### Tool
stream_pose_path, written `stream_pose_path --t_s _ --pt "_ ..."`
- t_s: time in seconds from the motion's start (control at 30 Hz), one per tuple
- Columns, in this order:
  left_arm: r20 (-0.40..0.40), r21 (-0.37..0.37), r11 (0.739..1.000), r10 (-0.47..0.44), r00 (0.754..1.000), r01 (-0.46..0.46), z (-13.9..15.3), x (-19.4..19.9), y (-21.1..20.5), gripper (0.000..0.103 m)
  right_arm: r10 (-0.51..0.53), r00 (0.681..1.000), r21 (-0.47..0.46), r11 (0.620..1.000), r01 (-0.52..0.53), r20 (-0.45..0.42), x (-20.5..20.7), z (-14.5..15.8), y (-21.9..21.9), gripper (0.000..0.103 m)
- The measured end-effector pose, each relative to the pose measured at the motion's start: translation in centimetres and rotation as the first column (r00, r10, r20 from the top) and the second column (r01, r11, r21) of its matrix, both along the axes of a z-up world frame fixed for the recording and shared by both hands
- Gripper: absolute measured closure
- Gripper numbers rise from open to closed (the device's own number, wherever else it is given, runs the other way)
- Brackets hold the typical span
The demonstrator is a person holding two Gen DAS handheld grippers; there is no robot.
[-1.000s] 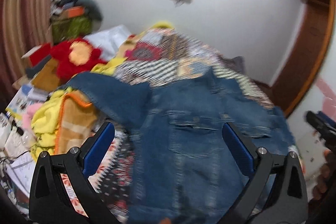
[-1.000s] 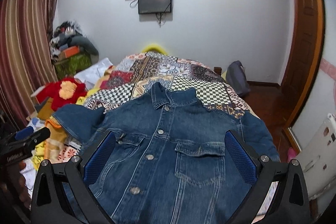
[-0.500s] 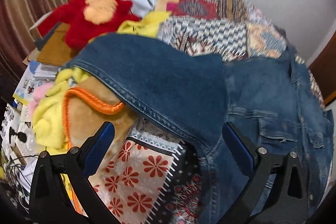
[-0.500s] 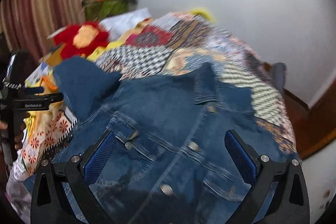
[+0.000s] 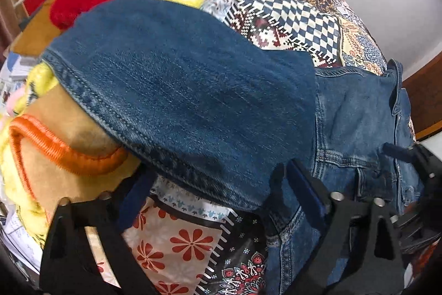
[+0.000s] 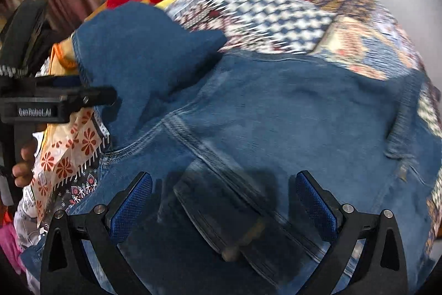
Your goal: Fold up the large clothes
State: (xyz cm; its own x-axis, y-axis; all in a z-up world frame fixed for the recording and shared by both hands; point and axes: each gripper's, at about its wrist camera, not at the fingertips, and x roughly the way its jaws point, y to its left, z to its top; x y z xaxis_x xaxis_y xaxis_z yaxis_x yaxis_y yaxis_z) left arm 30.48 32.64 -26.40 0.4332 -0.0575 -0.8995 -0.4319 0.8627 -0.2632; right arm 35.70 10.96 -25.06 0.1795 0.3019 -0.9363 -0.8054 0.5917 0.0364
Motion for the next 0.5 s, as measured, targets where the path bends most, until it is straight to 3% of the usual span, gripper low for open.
stream_pose_path --t_s 0.1,0.27,0.3,0.37,0.43,0.5 --pt "0.001 -0.002 1.000 0.013 1.000 -0.013 -0.2 0.2 0.4 0.021 0.031 0.999 -0.029 0.999 -0.031 -0.012 -0.2 -1.2 1.3 0.000" --pt "0.050 0.034 0.998 0.051 0.997 -0.053 1.0 0.2 0.8 0.050 0.071 0.997 -0.063 0.996 -0.070 0.026 -0.7 -1.7 1.9 0.000" --pt "0.060 0.051 0.997 0.060 0.996 -0.063 1.4 0.2 0.8 0.055 0.073 0.997 -0.065 0.995 -0.071 0.029 -0.7 -1.8 1.9 0.000" --pt "0.078 0.094 0.993 0.070 0.994 -0.078 2.3 0.3 0.6 0.076 0.073 0.997 -0.073 0.995 -0.071 0.030 -0.8 -1.9 2.0 0.000" --pt "0.092 0.161 0.984 0.066 0.994 -0.080 3.3 0.3 0.3 0.086 0.070 0.997 -0.073 0.995 -0.068 0.028 -0.8 -1.8 1.7 0.000" --pt "0.126 0.247 0.967 0.039 0.991 -0.070 4.9 0.1 -0.5 0.088 0.064 0.998 -0.074 0.995 -0.062 0.020 -0.9 -1.6 1.5 0.000"
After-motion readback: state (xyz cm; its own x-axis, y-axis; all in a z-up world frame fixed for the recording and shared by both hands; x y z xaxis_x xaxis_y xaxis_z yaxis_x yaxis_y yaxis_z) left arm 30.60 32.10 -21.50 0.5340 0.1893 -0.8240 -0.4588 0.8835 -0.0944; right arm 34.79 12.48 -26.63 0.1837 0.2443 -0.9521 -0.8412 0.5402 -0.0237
